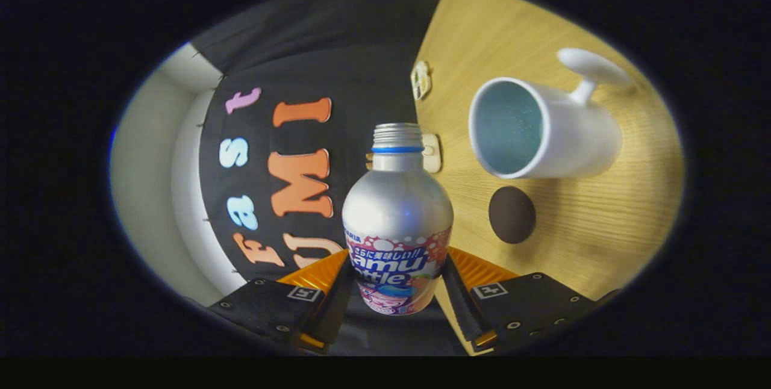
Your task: Take the bottle from table, then pour the juice into the cup, finally place the bottle on the coaster
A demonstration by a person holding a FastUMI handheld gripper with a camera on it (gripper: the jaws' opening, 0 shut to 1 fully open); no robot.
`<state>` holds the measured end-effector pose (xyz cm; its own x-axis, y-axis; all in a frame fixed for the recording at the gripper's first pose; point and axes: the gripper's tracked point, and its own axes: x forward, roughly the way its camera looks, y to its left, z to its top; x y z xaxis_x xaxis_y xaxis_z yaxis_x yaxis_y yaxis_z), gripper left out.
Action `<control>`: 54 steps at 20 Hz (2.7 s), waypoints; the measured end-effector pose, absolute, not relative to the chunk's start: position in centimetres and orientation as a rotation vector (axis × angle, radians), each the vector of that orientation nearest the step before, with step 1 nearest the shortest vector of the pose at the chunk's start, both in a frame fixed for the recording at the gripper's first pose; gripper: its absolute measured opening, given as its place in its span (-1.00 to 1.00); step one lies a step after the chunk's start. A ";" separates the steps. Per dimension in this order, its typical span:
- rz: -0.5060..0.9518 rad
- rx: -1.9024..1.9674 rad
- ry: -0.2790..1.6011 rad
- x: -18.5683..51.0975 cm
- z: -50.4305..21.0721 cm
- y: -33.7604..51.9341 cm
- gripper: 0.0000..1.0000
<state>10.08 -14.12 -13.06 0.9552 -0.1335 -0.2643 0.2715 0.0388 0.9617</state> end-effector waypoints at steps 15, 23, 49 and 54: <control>-0.345 0.362 0.239 14.1 -11.1 -17.0 0.53; -0.330 0.094 0.333 15.1 -14.5 -17.3 0.53; -0.346 -0.074 0.358 13.6 -18.0 -16.4 0.92; -0.302 -0.040 0.265 11.8 -13.5 -14.9 0.94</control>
<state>11.81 -14.92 -13.53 0.9205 -0.2989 -0.2515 0.2885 0.9543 -0.0784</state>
